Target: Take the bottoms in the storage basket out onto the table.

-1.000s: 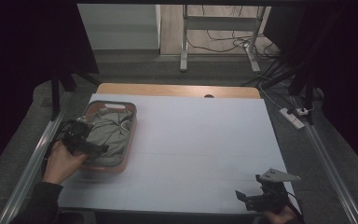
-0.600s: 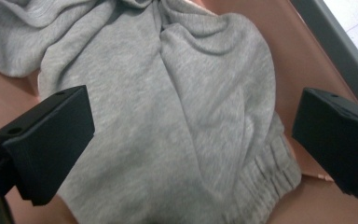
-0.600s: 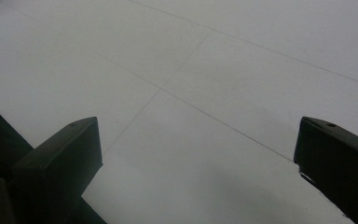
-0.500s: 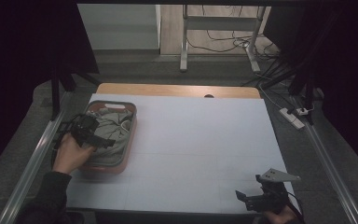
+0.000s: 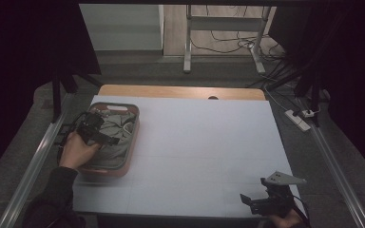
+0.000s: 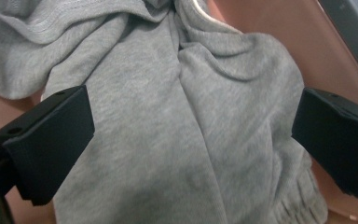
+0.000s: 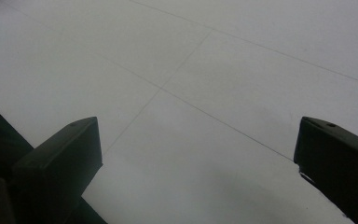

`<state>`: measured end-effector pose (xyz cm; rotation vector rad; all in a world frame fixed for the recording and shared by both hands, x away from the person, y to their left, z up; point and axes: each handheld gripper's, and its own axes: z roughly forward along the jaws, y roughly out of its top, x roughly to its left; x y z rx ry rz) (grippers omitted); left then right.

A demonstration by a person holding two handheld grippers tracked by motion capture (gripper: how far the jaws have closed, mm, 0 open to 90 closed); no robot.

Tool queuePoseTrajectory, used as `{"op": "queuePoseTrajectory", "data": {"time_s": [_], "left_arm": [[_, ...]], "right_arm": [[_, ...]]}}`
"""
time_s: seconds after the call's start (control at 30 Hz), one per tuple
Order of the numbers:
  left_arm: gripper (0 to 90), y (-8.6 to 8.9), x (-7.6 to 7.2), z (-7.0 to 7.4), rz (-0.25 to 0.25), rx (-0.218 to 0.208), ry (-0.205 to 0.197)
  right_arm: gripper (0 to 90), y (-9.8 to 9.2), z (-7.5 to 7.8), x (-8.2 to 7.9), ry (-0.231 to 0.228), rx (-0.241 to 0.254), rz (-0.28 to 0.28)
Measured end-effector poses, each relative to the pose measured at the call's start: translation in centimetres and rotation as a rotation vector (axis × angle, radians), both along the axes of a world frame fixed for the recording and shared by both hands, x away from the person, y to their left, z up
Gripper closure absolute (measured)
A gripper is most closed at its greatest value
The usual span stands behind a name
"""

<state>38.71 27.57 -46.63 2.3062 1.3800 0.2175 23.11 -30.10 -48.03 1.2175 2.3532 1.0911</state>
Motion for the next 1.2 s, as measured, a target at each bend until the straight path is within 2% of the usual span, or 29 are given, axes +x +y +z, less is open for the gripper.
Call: {"op": "queuePoseTrajectory", "data": {"time_s": [0.23,0.47,0.57,0.73,0.87,0.93,0.97,1.0,1.03,1.2], "left_arm": [[0.0,-0.3,1.6,-0.9,0.003,0.005,0.027],[0.0,-0.6,2.6,-1.8,0.012,0.011,0.054],[0.0,-0.4,3.1,-2.3,0.044,0.033,0.067],[0.0,-0.2,3.4,-2.9,0.057,0.03,0.096],[0.0,-0.9,3.5,-3.5,0.03,0.051,0.14],[0.0,-1.5,3.5,-3.7,0.002,0.081,0.16],[0.0,-2.1,3.4,-4.0,-0.015,0.116,0.168],[0.0,-2.1,3.4,-4.0,-0.015,0.116,0.168],[0.0,-2.3,3.3,-4.1,-0.02,0.14,0.169],[0.0,-2.1,3.4,-4.4,-0.017,0.13,0.164]], "right_arm": [[0.9,0.0,0.0,0.0,0.0,0.001,-0.001],[0.9,0.0,0.0,0.0,-0.001,0.001,0.0],[0.9,0.0,0.0,0.0,-0.001,0.002,0.002],[0.9,0.0,0.0,0.0,-0.001,0.003,0.002],[0.9,0.0,0.0,0.0,-0.001,0.003,0.003],[0.9,0.0,0.0,0.0,-0.001,0.0,0.004],[0.9,0.0,0.0,0.0,-0.001,-0.003,0.004],[0.9,0.0,0.0,0.0,-0.001,-0.003,0.004],[0.9,0.0,0.0,0.0,-0.002,-0.003,0.004],[0.9,0.0,0.0,0.0,-0.006,-0.005,0.009]]}}
